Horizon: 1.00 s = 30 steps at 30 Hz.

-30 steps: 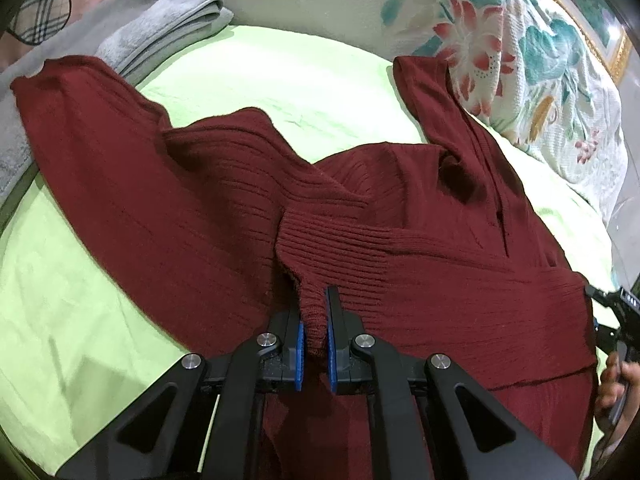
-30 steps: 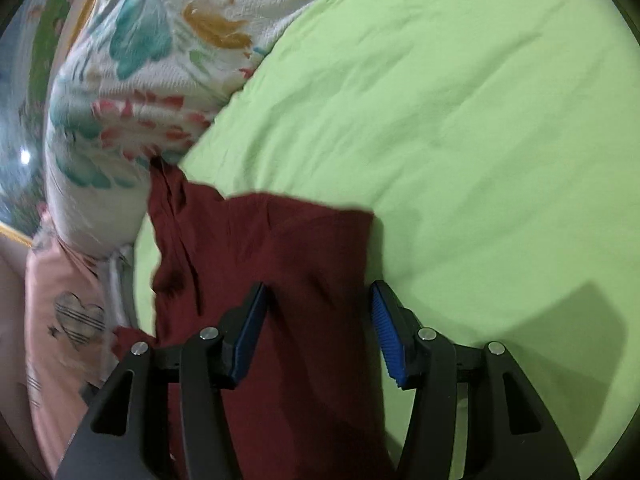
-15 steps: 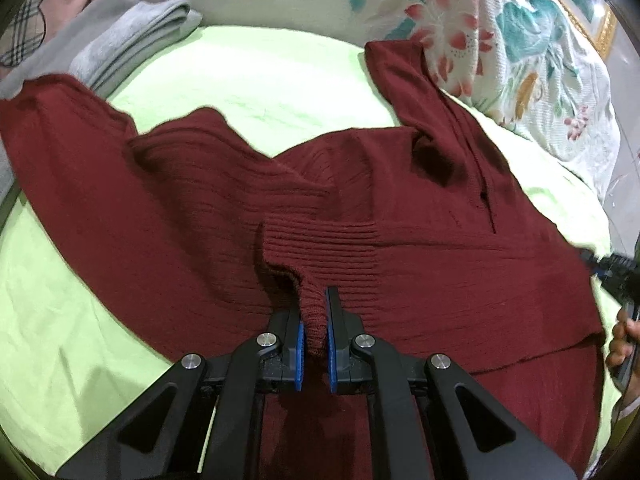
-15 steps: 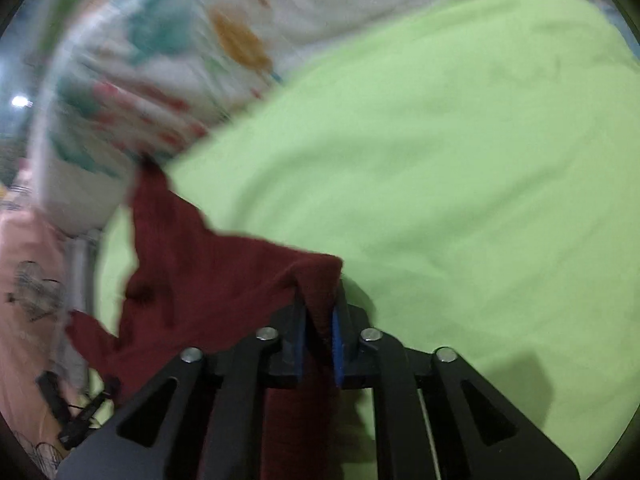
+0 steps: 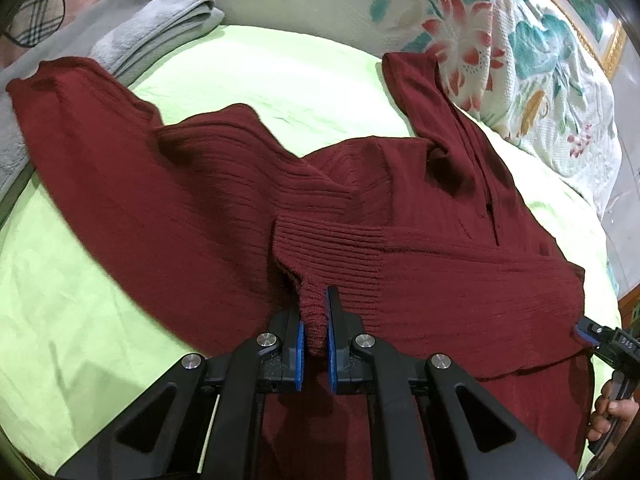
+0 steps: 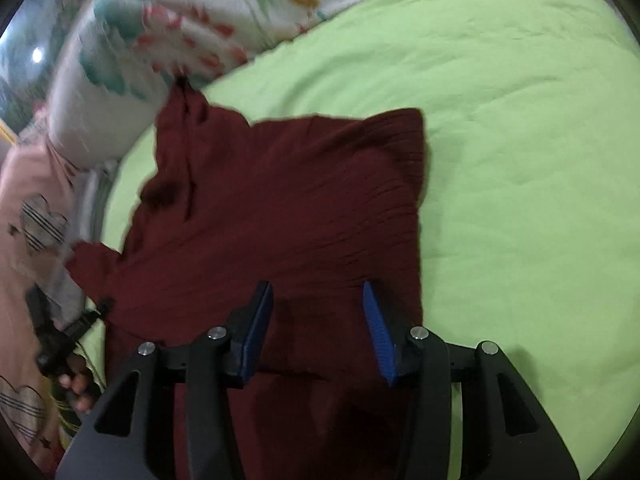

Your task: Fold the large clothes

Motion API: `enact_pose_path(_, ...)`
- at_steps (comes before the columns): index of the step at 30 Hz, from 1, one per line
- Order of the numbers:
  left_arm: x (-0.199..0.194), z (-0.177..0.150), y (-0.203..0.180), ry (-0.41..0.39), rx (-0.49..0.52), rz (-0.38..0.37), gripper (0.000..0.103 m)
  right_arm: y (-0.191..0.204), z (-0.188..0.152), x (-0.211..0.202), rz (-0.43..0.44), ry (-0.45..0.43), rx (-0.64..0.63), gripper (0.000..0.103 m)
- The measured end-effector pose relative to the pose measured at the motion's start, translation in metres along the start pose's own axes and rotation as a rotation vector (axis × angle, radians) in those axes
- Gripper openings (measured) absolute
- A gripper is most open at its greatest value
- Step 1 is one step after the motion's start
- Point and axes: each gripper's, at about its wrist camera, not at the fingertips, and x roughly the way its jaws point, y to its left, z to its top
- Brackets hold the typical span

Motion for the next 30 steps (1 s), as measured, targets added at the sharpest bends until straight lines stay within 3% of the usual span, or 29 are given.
enact_pose_path(2, -0.002, -0.001, 0.003, 0.000, -0.003, 0.001, 0.007, 0.001, 0.000, -0.005, -0.011, 0.007, 0.014, 0.048)
enact_pose_path(6, -0.006, -0.004, 0.010, 0.012, -0.021, -0.026, 0.009, 0.021, -0.006, -0.014, -0.011, -0.007, -0.034, 0.064)
enact_pose_path(11, -0.020, -0.004, 0.030, 0.013, -0.076, -0.040, 0.014, 0.041, -0.013, -0.006, 0.006, 0.000, -0.042, 0.064)
enact_pose_path(14, -0.038, 0.002, 0.058, -0.023, -0.125, -0.017, 0.030, 0.051, -0.021, -0.010, 0.031, -0.003, -0.046, 0.064)
enact_pose_path(16, -0.047, 0.010, 0.077, -0.057, -0.154, 0.020, 0.046, 0.060, -0.028, -0.012, 0.056, 0.002, -0.060, 0.064)
enact_pose_path(19, -0.054, 0.033, 0.124, -0.090, -0.244, 0.107, 0.060, 0.072, -0.037, -0.011, 0.078, 0.014, -0.076, 0.064)
enact_pose_path(25, -0.032, 0.079, 0.193, -0.090, -0.359, 0.200, 0.061, 0.090, -0.052, 0.000, 0.118, 0.058, -0.082, 0.064)
enact_pose_path(30, -0.018, 0.111, 0.219, -0.125, -0.423, 0.207, 0.054, 0.096, -0.060, 0.011, 0.125, 0.095, -0.072, 0.064)
